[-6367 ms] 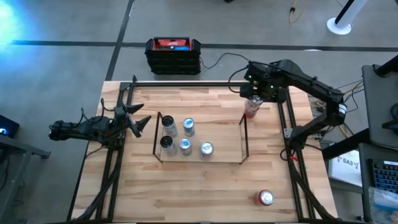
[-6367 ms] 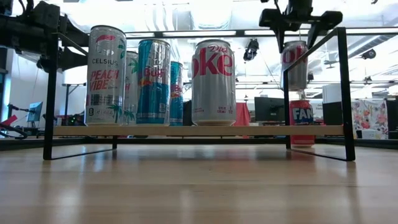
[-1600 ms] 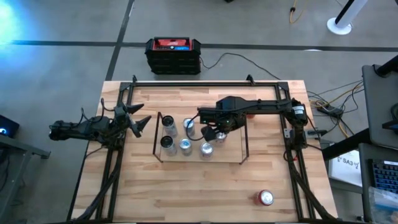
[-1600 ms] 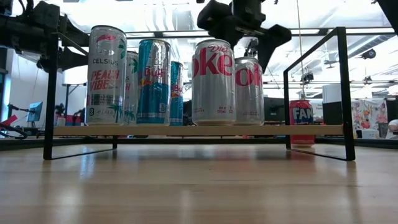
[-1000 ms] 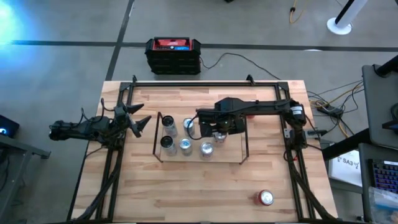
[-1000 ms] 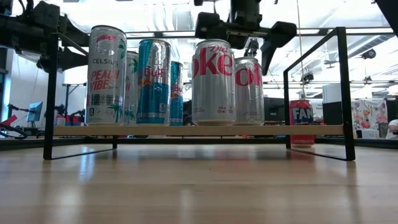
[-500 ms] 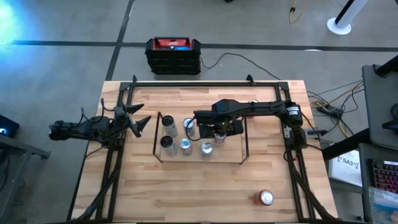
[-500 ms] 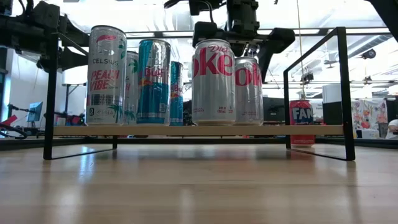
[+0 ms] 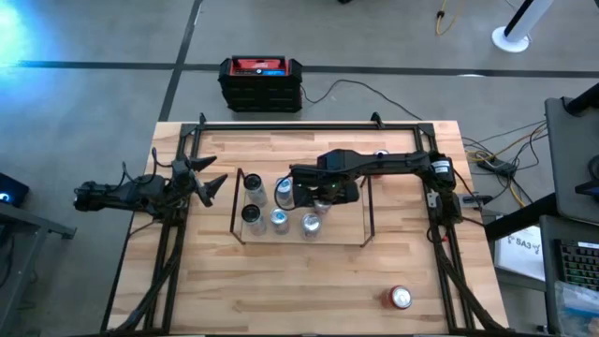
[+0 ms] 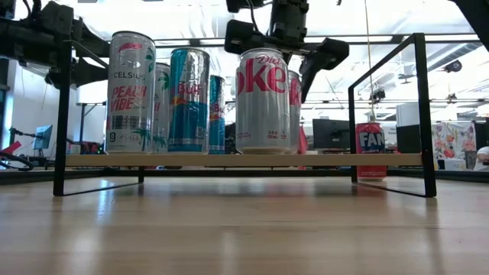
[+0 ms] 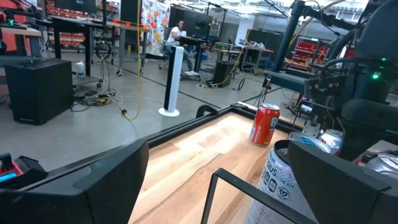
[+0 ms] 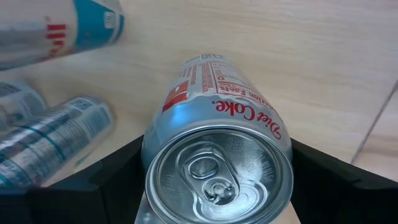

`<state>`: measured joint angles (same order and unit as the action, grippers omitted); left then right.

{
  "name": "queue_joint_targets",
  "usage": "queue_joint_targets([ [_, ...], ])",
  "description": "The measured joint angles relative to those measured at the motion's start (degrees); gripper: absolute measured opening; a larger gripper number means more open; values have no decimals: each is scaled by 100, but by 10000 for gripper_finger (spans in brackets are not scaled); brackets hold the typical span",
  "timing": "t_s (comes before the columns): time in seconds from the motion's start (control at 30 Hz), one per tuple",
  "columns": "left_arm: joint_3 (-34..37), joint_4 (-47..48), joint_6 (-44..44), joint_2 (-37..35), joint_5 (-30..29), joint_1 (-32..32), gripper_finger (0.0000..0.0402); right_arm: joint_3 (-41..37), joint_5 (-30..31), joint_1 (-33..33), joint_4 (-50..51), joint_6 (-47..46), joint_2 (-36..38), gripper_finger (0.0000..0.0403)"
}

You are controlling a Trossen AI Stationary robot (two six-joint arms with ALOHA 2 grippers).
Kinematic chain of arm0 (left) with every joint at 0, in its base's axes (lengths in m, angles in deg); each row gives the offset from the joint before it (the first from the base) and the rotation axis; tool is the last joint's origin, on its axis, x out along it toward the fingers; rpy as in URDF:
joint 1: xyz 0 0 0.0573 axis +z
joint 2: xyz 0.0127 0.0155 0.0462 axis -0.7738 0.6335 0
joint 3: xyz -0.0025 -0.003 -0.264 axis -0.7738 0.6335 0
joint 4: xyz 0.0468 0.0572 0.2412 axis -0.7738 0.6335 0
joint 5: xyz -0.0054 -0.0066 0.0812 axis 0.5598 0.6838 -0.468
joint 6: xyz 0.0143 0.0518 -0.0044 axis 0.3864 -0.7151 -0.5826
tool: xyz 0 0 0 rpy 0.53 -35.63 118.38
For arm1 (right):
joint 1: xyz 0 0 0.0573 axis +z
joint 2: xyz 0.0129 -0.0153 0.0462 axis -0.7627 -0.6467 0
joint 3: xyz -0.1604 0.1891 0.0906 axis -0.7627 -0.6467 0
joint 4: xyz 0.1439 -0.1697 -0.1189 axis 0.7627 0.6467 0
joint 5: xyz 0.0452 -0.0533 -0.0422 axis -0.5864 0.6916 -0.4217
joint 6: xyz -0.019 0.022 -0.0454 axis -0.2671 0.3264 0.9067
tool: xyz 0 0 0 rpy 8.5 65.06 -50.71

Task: Place canned beverage on shelf
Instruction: Put the red-silver soda can on the shelf aligned with the red-silver soda can

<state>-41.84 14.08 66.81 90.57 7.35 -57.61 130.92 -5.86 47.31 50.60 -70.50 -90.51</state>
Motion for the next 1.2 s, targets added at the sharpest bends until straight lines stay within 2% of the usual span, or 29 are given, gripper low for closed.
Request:
queue_joint_targets([
  [0.37,2,0,0,0,0,0,368,85,427,-43,-116,576,-18,306],
  [0.63,0,0,0,0,0,0,368,107,412,-76,-112,1019,-20,306],
  [1.2,0,-1,-1,0,-2,-1,368,105,348,-10,-395,1236,-20,306],
])
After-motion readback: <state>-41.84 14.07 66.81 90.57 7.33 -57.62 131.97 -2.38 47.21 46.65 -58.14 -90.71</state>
